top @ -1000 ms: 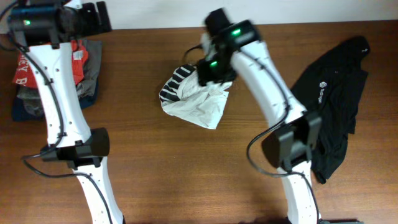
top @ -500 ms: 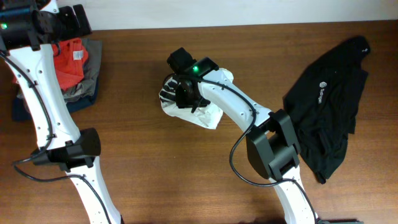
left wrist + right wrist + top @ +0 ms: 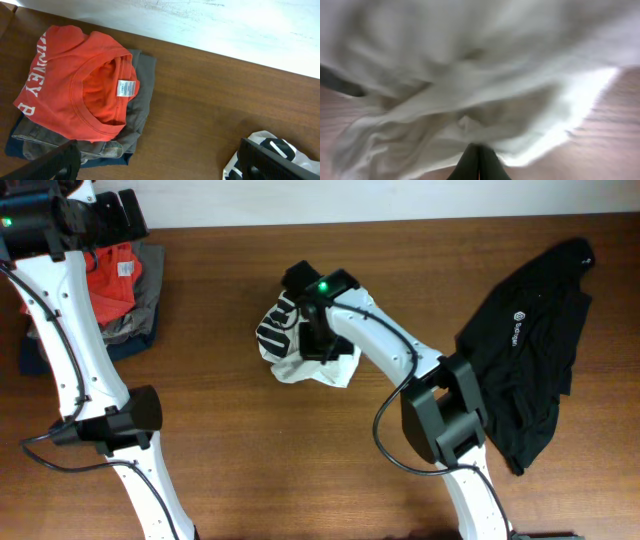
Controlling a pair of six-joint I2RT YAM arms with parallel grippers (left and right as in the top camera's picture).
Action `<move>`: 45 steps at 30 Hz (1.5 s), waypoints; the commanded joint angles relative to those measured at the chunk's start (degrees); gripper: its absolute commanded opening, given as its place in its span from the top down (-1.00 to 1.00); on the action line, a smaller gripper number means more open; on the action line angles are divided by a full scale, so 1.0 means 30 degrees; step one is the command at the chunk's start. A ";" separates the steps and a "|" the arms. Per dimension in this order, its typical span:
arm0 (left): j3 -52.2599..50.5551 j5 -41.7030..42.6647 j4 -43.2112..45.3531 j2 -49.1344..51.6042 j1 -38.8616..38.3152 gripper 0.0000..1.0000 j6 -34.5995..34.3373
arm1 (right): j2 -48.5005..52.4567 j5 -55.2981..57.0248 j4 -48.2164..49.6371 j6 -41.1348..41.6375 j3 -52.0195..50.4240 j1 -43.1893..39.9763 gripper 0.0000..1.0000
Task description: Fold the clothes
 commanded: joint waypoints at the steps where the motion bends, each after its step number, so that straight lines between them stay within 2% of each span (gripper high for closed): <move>1: 0.0131 -0.0073 -0.0022 0.0080 0.0007 -0.99 0.0313 | -0.1297 0.0525 -0.0831 -0.0102 0.0634 -0.0750 0.92; 11: 0.0131 -0.0066 -0.0160 0.0612 0.0007 -0.99 0.0306 | -0.1588 0.0714 -0.1741 -0.0707 0.0663 -0.1530 0.89; 13: 0.0131 -0.0066 -0.0175 0.0787 0.0007 -0.99 0.0306 | -0.1588 0.0656 -0.1734 -0.1049 0.0663 -0.1530 0.60; 16: 0.0131 -0.0058 -0.0175 0.1005 0.0007 -0.99 0.0306 | -0.1610 0.0634 -0.1821 -0.1617 0.0670 -0.1530 -0.01; 17: 0.0131 -0.0058 -0.0168 0.1078 0.0007 -0.99 0.0306 | -0.1647 0.0648 -0.1851 -0.1654 0.0670 -0.1530 -0.15; 19: 0.0131 -0.0058 -0.0168 0.1158 0.0007 -0.99 0.0313 | -0.1712 0.0627 -0.1945 -0.1654 0.0787 -0.1530 -0.26; 27: 0.0131 -0.0058 -0.0080 0.1246 0.0007 -0.99 0.0306 | -0.1683 0.0525 -0.0692 -0.1698 0.1122 -0.0605 -0.18; 34: 0.0131 -0.0058 -0.0109 0.1246 0.0007 -0.99 0.0313 | -0.1610 0.0874 0.1479 -0.0969 -0.0022 0.0663 -0.04; 45: 0.0131 -0.0058 -0.0306 0.1246 0.0007 -0.99 0.0313 | -0.1180 0.1464 0.3235 -0.0481 -0.1413 0.0780 0.15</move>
